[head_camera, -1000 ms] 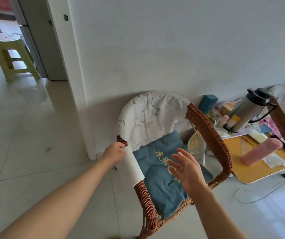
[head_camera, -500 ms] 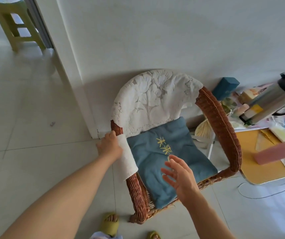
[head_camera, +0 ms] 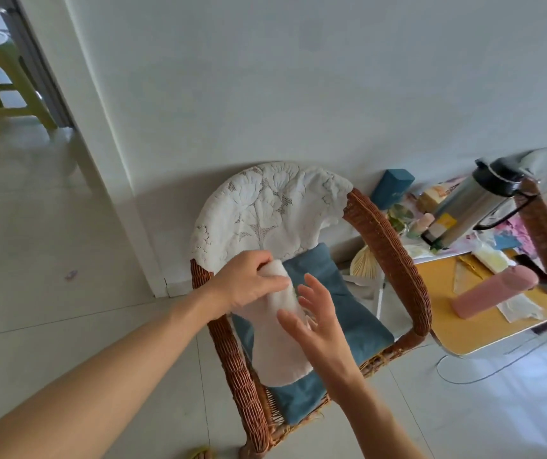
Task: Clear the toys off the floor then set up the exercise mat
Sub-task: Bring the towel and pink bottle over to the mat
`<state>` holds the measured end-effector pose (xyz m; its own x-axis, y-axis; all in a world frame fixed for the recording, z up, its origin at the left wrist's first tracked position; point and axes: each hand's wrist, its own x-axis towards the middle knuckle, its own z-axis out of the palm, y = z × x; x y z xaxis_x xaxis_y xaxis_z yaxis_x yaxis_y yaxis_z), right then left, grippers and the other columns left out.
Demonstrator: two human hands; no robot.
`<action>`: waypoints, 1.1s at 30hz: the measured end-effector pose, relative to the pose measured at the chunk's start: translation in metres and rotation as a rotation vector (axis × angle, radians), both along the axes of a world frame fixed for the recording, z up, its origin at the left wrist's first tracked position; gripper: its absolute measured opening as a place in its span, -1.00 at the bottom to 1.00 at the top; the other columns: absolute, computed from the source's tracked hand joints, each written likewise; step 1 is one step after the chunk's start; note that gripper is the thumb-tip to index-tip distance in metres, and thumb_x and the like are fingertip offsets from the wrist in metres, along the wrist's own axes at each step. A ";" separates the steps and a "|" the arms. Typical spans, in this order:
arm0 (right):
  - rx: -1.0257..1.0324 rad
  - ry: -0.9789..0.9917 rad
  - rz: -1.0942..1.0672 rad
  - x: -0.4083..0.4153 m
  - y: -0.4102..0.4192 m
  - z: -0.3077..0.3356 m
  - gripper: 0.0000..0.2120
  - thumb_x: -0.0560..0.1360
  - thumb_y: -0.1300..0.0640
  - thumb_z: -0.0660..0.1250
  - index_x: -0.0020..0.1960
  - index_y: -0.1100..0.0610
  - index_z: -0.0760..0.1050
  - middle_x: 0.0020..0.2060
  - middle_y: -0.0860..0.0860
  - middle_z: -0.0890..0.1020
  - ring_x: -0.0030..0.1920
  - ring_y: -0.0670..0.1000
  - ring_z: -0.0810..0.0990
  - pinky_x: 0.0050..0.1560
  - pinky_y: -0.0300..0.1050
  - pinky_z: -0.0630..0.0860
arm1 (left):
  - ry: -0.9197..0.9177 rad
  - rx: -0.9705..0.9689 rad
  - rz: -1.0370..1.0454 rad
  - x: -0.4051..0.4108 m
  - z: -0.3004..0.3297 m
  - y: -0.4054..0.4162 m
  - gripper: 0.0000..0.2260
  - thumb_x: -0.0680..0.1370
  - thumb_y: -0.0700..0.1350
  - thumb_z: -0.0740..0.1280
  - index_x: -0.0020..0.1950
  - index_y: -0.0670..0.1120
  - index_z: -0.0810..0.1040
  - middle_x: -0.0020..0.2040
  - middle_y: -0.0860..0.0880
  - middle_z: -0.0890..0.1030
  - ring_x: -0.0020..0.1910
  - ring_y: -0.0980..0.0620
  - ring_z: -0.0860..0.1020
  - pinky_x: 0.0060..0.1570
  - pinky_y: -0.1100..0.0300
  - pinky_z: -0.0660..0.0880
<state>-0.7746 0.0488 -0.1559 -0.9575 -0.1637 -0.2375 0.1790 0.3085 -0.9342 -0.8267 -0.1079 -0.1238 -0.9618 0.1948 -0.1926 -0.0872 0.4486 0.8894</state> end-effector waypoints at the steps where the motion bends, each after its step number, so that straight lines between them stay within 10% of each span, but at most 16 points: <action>1: 0.004 0.071 0.010 0.000 -0.002 0.006 -0.21 0.31 -0.34 0.34 0.42 -0.20 0.08 0.21 -0.32 0.35 0.14 -0.39 0.42 -0.11 -0.45 0.44 | 0.011 0.045 -0.045 0.002 0.011 0.002 -0.73 0.48 -0.06 0.38 -0.37 0.01 0.36 -0.44 0.12 0.39 -0.46 0.24 0.37 -0.42 0.43 0.27; 8: 0.246 0.462 -0.336 0.007 0.011 0.050 -0.75 0.48 0.19 0.35 -0.02 -0.16 0.47 -0.21 -0.30 0.53 -0.13 -0.40 0.48 -0.28 -0.48 0.40 | -0.267 0.576 -0.050 0.019 0.050 0.015 -0.70 0.60 -0.02 0.16 -0.16 -0.15 0.59 -0.28 -0.03 0.63 -0.24 0.06 0.58 -0.16 0.20 0.52; 12: 0.180 0.539 -0.392 0.021 0.029 0.069 -0.66 0.47 0.25 0.35 -0.13 -0.23 0.46 -0.32 -0.34 0.56 -0.17 -0.40 0.51 -0.27 -0.52 0.41 | -0.551 0.441 -0.048 0.022 0.028 0.022 -0.36 0.57 0.27 -0.10 -0.05 -0.14 0.61 -0.06 -0.11 0.67 -0.01 -0.04 0.59 0.13 0.05 0.39; 15: 0.231 0.664 -0.249 0.037 0.046 0.077 -0.69 0.45 0.28 0.37 -0.01 -0.13 0.50 -0.24 -0.39 0.54 -0.12 -0.42 0.52 -0.20 -0.55 0.41 | -0.719 0.597 -0.106 0.030 0.023 0.040 -0.37 0.52 0.33 -0.12 0.12 -0.10 0.50 0.15 -0.18 0.59 0.15 -0.08 0.53 0.11 0.09 0.43; 18: 0.332 0.728 -0.079 0.049 0.067 0.072 -0.72 0.45 0.24 0.38 0.10 -0.04 0.55 -0.05 -0.34 0.55 0.00 -0.41 0.51 -0.05 -0.52 0.45 | -0.795 0.779 -0.078 0.036 0.039 0.067 -0.36 0.52 0.32 -0.03 0.07 -0.20 0.51 -0.08 -0.19 0.63 -0.11 -0.07 0.63 -0.18 0.15 0.60; 25: 0.449 0.613 0.188 0.076 0.158 0.059 -0.69 0.47 0.18 0.36 0.19 -0.05 0.56 0.20 -0.29 0.47 0.28 -0.28 0.39 0.31 -0.34 0.31 | -0.681 0.720 0.120 0.048 0.056 0.165 -0.63 0.57 -0.03 0.11 0.19 -0.25 0.50 -0.01 -0.27 0.63 0.01 -0.20 0.55 0.08 -0.06 0.45; 33: 0.427 0.432 0.002 0.106 0.306 0.066 -0.62 0.51 0.06 0.31 0.31 -0.12 0.41 0.28 -0.27 0.41 0.29 -0.29 0.34 0.29 -0.38 0.31 | -0.568 0.831 0.157 0.069 0.065 0.291 -0.73 0.57 -0.11 0.11 0.02 -0.24 0.54 -0.21 -0.24 0.68 -0.09 -0.19 0.58 -0.15 -0.03 0.47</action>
